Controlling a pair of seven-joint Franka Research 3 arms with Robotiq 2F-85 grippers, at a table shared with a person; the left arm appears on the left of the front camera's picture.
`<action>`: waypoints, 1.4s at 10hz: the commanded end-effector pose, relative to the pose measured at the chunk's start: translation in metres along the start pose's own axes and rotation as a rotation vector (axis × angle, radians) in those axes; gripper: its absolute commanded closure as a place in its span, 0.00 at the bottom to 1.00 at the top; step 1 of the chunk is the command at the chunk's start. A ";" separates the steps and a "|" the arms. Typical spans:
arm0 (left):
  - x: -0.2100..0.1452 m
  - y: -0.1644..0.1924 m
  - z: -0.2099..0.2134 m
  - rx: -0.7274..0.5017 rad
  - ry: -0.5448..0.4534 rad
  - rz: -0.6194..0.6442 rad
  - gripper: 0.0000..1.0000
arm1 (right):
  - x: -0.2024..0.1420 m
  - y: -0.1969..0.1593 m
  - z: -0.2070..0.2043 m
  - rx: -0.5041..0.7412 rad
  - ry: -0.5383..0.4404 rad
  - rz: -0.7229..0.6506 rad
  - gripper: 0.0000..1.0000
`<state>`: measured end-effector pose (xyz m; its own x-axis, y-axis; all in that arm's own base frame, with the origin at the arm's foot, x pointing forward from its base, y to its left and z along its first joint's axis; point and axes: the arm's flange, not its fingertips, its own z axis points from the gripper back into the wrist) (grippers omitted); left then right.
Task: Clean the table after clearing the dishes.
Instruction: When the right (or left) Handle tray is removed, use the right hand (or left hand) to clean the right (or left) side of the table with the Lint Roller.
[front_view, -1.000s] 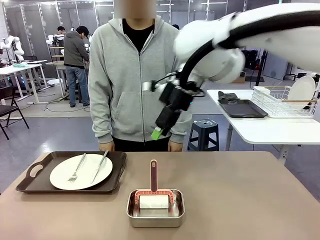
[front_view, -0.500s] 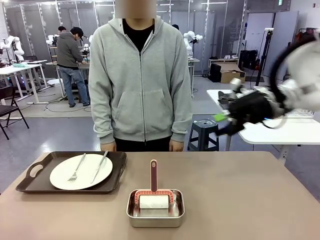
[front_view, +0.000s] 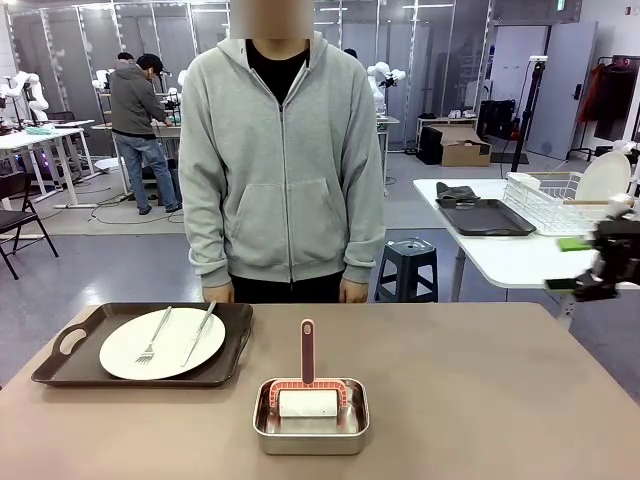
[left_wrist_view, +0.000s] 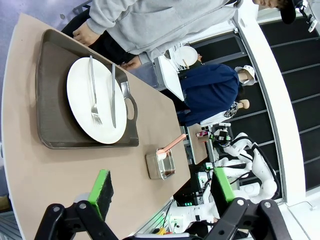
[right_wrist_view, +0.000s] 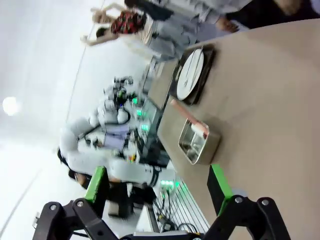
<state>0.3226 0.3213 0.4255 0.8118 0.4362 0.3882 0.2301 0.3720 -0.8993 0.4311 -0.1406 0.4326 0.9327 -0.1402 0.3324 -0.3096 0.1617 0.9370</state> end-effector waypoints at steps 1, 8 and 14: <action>-0.001 -0.001 0.003 -0.004 -0.004 -0.007 0.00 | -0.023 -0.012 0.044 0.038 -0.172 -0.017 0.00; -0.001 -0.001 0.003 -0.004 -0.004 -0.007 0.00 | -0.091 -0.047 0.111 -0.017 -0.340 -0.109 0.00; -0.001 -0.001 0.003 -0.004 -0.004 -0.007 0.00 | -0.091 -0.047 0.111 -0.017 -0.340 -0.109 0.00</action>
<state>0.3225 0.3214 0.4255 0.8116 0.4366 0.3882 0.2300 0.3720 -0.8993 0.3399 -0.2423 0.3670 0.8409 -0.4707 0.2670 -0.2206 0.1524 0.9634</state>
